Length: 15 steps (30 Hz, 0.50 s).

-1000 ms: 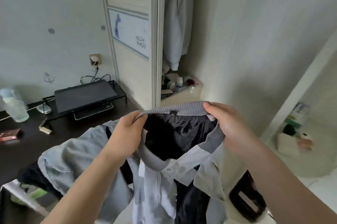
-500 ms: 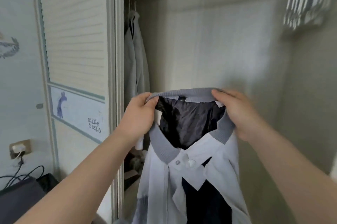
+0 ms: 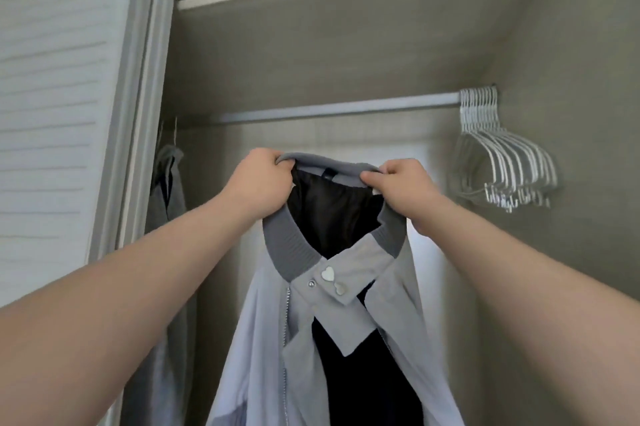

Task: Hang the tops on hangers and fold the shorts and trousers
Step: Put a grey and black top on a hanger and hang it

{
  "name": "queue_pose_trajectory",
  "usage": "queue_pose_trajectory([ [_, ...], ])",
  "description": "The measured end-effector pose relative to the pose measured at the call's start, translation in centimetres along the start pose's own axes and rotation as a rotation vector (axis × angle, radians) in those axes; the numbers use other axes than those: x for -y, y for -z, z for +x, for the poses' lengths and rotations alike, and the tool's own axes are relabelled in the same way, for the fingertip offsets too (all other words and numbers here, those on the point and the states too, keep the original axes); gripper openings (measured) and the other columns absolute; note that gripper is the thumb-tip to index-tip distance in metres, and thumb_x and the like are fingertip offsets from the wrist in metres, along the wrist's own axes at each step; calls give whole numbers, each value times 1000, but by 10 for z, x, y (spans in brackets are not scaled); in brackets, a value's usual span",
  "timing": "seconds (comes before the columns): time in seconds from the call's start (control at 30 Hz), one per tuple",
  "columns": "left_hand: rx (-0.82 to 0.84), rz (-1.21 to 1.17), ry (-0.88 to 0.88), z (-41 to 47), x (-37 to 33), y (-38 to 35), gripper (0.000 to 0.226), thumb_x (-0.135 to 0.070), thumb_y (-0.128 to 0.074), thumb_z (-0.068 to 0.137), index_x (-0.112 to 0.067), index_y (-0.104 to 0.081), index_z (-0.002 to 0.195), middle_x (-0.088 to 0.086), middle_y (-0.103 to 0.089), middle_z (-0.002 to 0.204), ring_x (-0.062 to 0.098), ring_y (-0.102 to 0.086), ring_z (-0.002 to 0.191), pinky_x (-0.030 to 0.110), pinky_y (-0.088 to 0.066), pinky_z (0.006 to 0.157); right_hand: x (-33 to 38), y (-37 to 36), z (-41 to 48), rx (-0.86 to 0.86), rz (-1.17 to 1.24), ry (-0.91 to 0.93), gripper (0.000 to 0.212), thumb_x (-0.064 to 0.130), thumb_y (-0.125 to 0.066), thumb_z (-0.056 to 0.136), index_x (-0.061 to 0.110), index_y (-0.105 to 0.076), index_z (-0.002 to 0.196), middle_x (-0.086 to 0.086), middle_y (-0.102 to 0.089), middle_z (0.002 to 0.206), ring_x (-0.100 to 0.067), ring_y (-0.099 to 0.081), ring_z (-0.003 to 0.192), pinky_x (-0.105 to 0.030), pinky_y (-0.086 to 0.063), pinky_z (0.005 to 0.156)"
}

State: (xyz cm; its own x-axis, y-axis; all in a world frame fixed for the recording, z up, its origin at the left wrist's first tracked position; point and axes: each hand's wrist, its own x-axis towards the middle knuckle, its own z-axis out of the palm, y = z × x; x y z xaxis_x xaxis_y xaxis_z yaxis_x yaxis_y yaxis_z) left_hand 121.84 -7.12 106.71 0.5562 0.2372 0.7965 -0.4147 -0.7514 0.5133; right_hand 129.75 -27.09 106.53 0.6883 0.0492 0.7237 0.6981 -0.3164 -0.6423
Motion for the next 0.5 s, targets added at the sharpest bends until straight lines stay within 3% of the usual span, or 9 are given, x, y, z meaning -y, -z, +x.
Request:
queue_pose_trajectory([
  [0.1,-6,-5,1,38,-13,-3,30,-19,-47,103,-1,-64,85,9,-59,76,29,-57,77,30,-38,60,16,7,40,1,-351,135,22,22,-67,91,13,-56,74,-4,-57,71,-22,-54,70,-29,-44,64],
  [0.17,-8,-51,22,62,-26,-7,25,-16,-48,102,2,-64,94,9,-58,74,24,-55,67,25,-42,51,28,15,62,-26,-609,220,15,21,-61,95,15,-60,82,-8,-67,88,-29,-62,86,-35,-53,76],
  [0.23,18,-81,51,78,-42,-15,18,-10,-48,100,-1,-61,92,10,-56,70,22,-55,58,20,-41,35,37,26,76,-98,-848,281,8,17,-55,95,15,-62,91,-10,-67,100,-32,-60,89,-34,-49,72],
  [0.33,76,-50,36,96,-60,-31,20,-2,-46,97,-2,-57,80,13,-56,70,25,-57,54,22,-41,29,37,45,91,-207,-1142,287,8,11,-53,89,17,-54,94,-9,-63,110,-31,-56,93,-32,-37,71],
  [0.4,77,-6,17,104,-67,-40,22,-1,-46,95,-2,-57,75,14,-57,72,28,-59,57,28,-48,34,27,59,98,-251,-1329,228,16,13,-53,88,21,-54,101,-8,-61,119,-31,-55,111,-35,-37,80],
  [0.5,55,15,1,112,-70,-46,21,-1,-45,93,-1,-58,76,18,-61,79,36,-66,71,43,-58,55,7,78,108,-332,-1534,109,38,20,-52,91,20,-57,128,-10,-54,133,-31,-47,126,-40,-34,98],
])
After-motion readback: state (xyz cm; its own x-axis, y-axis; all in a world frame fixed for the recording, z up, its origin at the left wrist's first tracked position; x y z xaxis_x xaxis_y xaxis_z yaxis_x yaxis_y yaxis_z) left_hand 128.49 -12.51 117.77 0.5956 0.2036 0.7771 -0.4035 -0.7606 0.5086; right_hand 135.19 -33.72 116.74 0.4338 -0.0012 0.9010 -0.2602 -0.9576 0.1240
